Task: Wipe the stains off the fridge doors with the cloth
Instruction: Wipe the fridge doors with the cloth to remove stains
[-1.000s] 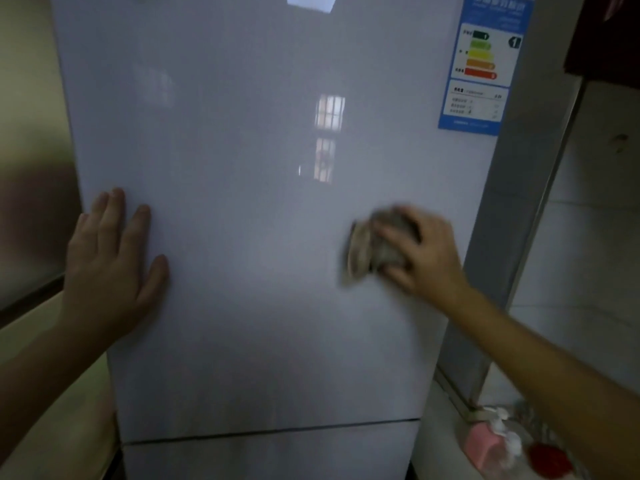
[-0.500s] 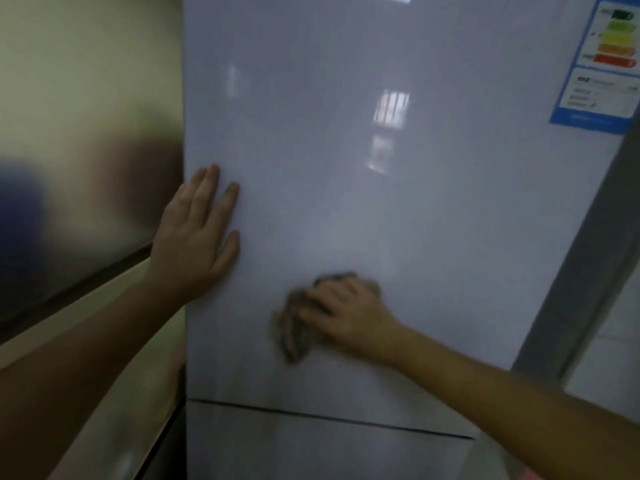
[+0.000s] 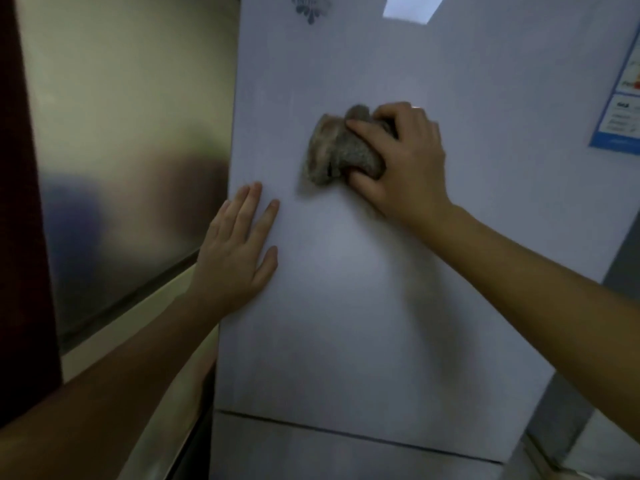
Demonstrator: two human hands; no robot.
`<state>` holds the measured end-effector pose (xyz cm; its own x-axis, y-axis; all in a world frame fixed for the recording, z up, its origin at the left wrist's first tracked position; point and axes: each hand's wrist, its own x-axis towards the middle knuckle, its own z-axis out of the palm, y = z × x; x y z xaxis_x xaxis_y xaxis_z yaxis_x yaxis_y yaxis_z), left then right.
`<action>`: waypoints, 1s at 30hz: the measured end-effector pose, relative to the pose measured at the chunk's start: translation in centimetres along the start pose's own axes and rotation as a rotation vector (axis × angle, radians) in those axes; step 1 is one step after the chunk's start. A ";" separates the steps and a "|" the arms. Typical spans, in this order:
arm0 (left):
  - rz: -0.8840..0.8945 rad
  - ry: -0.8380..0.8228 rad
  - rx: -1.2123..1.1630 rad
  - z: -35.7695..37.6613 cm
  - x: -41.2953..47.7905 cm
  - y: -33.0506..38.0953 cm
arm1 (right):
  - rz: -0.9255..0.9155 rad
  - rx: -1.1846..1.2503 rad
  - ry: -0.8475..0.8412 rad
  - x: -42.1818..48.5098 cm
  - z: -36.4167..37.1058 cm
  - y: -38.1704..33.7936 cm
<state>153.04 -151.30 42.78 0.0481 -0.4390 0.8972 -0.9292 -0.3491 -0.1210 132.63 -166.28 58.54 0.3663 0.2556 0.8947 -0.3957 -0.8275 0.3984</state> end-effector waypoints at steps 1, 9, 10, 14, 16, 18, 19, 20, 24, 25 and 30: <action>0.000 -0.003 0.002 -0.1 0.0 -0.1 | 0.010 -0.002 -0.007 0.5 0.2 -0.5; -0.027 0.059 -0.103 0.0 -1.2 0.5 | -0.252 0.032 -0.207 -9.2 2.8 -5.3; -0.036 0.066 -0.121 0.1 -1.9 0.6 | -0.293 0.042 -0.240 -10.8 2.9 -5.6; -0.052 0.054 -0.153 1.3 -5.8 0.8 | -0.377 0.063 -0.283 -13.0 2.7 -5.5; -0.049 0.028 -0.159 1.9 -7.5 1.1 | -0.362 0.050 -0.252 -11.2 2.6 -5.0; -0.033 0.004 -0.163 2.4 -9.1 1.5 | -0.270 0.030 -0.187 -7.7 2.6 -4.5; -0.030 -0.005 -0.166 2.5 -9.7 1.6 | -0.213 0.027 -0.146 -5.5 2.6 -4.5; -0.032 -0.012 -0.169 2.6 -10.3 1.8 | -0.159 0.031 -0.109 -3.2 2.8 -4.7; -0.064 -0.040 -0.175 3.1 -12.2 2.2 | -0.043 0.022 -0.065 2.6 4.7 -7.4; -0.068 -0.049 -0.177 3.3 -12.7 2.1 | -0.040 0.016 -0.066 2.7 5.3 -8.2; -0.076 -0.083 -0.181 3.9 -15.4 1.8 | -0.129 0.046 -0.097 -1.8 8.1 -12.3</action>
<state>152.08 -148.37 27.05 0.1439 -0.4860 0.8620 -0.9719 -0.2332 0.0308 143.68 -160.59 50.39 0.4920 0.3132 0.8123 -0.3021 -0.8137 0.4967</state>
